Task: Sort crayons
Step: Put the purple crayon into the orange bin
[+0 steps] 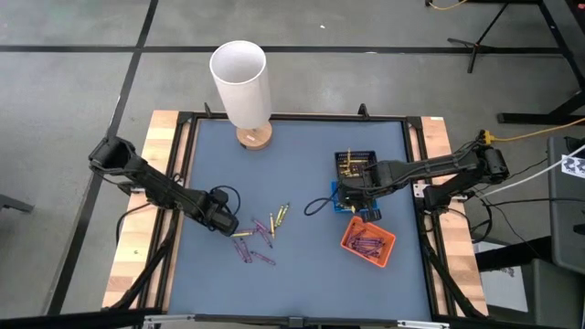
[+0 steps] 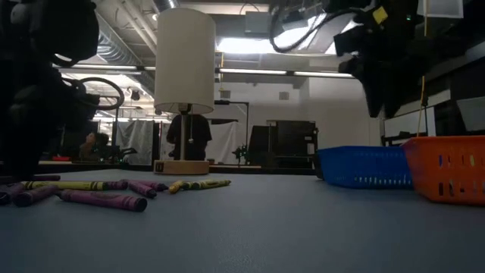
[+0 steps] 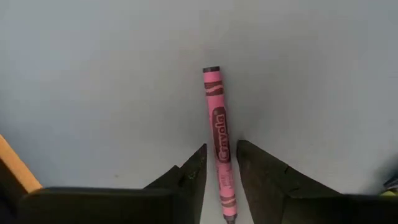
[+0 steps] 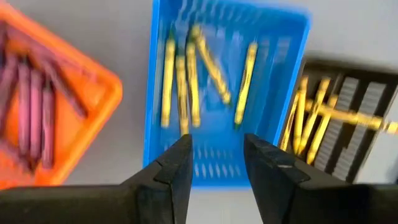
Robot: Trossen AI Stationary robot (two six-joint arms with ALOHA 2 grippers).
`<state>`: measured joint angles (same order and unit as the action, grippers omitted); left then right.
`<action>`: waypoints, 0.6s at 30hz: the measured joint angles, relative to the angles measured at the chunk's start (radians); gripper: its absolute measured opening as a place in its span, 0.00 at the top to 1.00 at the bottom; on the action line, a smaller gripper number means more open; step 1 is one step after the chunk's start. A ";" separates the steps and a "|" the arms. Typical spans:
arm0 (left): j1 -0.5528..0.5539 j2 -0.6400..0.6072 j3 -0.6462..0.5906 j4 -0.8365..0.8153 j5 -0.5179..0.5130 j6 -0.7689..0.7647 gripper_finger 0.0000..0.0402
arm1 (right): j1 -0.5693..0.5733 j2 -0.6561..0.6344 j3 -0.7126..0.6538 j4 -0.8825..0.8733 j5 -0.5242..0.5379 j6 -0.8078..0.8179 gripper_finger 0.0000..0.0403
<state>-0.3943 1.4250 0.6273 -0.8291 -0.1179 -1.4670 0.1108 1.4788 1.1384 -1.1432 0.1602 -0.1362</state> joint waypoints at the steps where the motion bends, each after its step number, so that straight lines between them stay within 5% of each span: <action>1: 0.000 0.000 0.000 0.001 0.000 0.000 0.81 | 0.000 -0.004 0.000 -0.028 0.000 -0.002 0.65; 10: 0.000 0.001 -0.002 0.008 -0.017 0.003 0.97 | 0.001 -0.183 0.000 -0.079 -0.075 0.070 0.65; 18: 0.000 0.000 -0.003 0.018 -0.022 0.022 0.99 | 0.001 -0.378 -0.008 -0.018 -0.077 0.133 0.65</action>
<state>-0.3946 1.4250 0.6247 -0.8110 -0.1397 -1.4453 0.1120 1.1005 1.1300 -1.1608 0.0829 -0.0033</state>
